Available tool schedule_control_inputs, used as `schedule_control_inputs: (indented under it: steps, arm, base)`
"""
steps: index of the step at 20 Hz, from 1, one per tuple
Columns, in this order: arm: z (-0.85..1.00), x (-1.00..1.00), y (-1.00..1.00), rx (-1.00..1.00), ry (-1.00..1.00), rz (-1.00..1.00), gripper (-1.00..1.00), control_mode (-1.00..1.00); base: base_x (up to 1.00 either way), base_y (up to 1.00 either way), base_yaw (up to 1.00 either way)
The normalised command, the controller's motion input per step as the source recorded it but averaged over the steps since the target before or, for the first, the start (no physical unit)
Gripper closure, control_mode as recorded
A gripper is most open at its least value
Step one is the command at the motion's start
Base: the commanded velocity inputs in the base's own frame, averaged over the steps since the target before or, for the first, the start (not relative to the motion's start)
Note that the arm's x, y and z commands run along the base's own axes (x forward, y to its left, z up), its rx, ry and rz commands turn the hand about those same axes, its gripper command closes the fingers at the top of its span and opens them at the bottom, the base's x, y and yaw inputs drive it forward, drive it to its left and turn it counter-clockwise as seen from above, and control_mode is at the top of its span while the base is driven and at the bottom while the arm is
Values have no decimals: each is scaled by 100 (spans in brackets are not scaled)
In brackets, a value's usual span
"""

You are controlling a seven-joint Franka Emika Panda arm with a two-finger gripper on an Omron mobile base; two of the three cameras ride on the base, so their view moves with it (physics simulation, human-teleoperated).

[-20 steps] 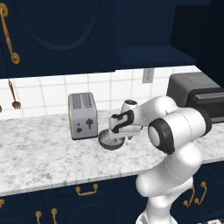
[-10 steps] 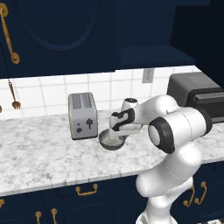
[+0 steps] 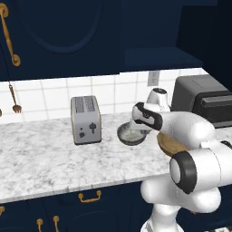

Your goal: Pick up the bowls on the counter and stack them on top of one another in the open cabinet. Place the smaller bowl on top of the larger bowl.

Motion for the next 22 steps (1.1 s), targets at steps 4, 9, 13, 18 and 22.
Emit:
schedule_control_inputs:
  steps: [4,9,13,18,22]
  arm:
    - [77,-54,-100,2,13,-35,100,-100]
    - [14,-67,-100,0,11,-39,100,-100]
    - [-32,-47,-99,0,1,-38,100,-100]
    - [-27,9,-72,0,-5,-20,100,-100]
    - [-5,21,-8,0,0,0,100,-100]
  base:
    - [0,0,0]
    - [0,0,0]
    - [0,0,0]
    - [0,0,0]
    - [0,0,0]
